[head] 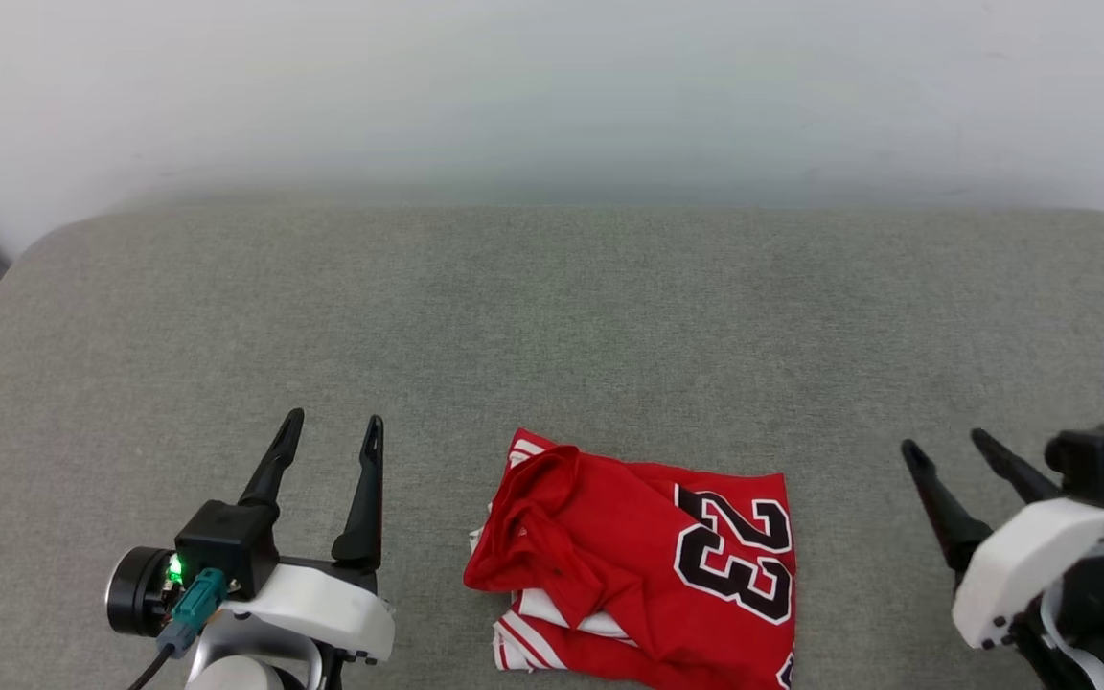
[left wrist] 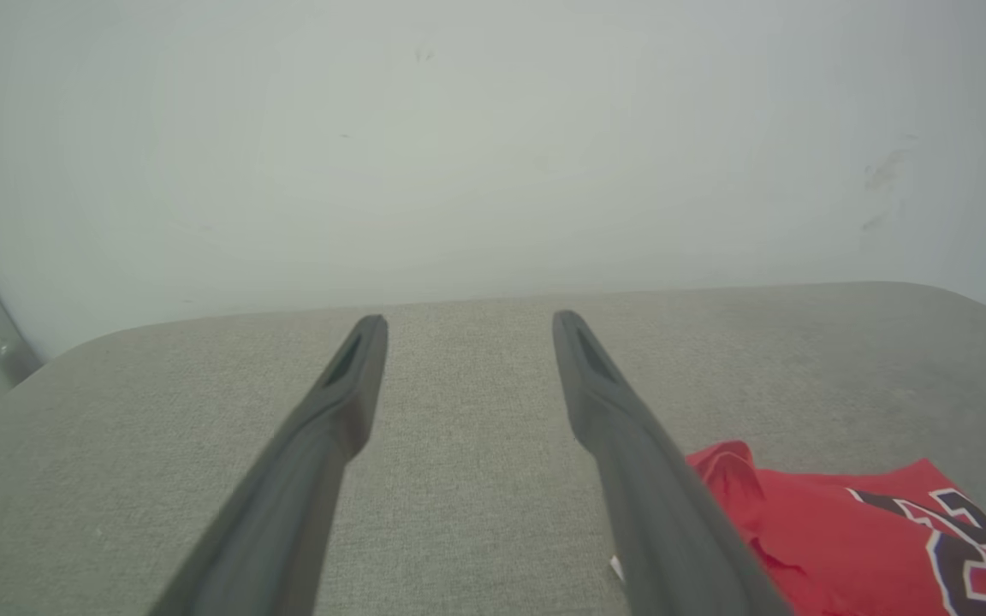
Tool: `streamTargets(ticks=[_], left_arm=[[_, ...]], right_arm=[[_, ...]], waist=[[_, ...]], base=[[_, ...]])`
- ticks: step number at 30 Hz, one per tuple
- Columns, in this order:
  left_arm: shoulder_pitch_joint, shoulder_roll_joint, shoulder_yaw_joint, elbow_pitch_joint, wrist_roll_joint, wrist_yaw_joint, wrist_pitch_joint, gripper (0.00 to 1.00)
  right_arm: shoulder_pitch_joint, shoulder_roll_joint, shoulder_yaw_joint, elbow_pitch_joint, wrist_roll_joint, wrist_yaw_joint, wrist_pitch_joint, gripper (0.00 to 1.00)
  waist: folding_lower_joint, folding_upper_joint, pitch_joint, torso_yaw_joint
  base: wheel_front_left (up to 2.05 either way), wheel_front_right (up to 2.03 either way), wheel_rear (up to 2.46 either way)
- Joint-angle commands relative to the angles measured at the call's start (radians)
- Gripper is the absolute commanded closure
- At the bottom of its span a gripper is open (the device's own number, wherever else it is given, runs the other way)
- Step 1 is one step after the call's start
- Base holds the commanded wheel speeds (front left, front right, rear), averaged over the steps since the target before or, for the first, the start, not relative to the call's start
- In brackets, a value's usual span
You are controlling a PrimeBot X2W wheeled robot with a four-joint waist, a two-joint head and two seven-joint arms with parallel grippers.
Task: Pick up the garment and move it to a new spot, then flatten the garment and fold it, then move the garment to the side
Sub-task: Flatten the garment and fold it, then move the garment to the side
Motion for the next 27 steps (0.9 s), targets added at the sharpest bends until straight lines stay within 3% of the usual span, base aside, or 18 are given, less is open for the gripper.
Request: streamTargets(ticks=[1, 6, 11, 17, 27], left_arm=[[0.016, 0.006, 0.005, 0.0, -0.004, 0.008, 0.0, 0.0], [0.039, 0.012, 0.02, 0.006, -0.013, 0.025, 0.0, 0.0], [0.079, 0.013, 0.028, 0.022, -0.026, 0.031, -0.006, 0.0], [0.136, 0.019, 0.028, 0.03, -0.035, 0.031, -0.008, 0.0], [0.148, 0.017, 0.044, 0.037, -0.041, 0.032, -0.012, 0.0]], right_arm=[[0.033, 0.02, -0.041, -0.032, -0.037, 0.0, -0.02, 0.0], [0.143, 0.1, -0.184, -0.137, -0.128, 0.0, -0.102, 0.0], [0.214, 0.142, -0.234, -0.193, -0.164, 0.0, -0.201, 0.0], [0.279, 0.165, -0.204, -0.233, -0.185, 0.0, -0.26, 0.0], [0.298, 0.172, -0.153, -0.264, -0.201, 0.0, -0.243, 0.0]], waist=[[0.0, 0.0, -0.008, -0.012], [0.0, 0.0, -0.032, -0.026], [0.0, 0.0, -0.068, -0.033], [0.0, 0.0, -0.092, -0.041], [0.0, 0.0, -0.096, -0.038]], base=[[0.0, 0.0, 0.0], [0.0, 0.0, 0.0], [0.0, 0.0, 0.0], [0.0, 0.0, 0.0], [0.0, 0.0, 0.0]])
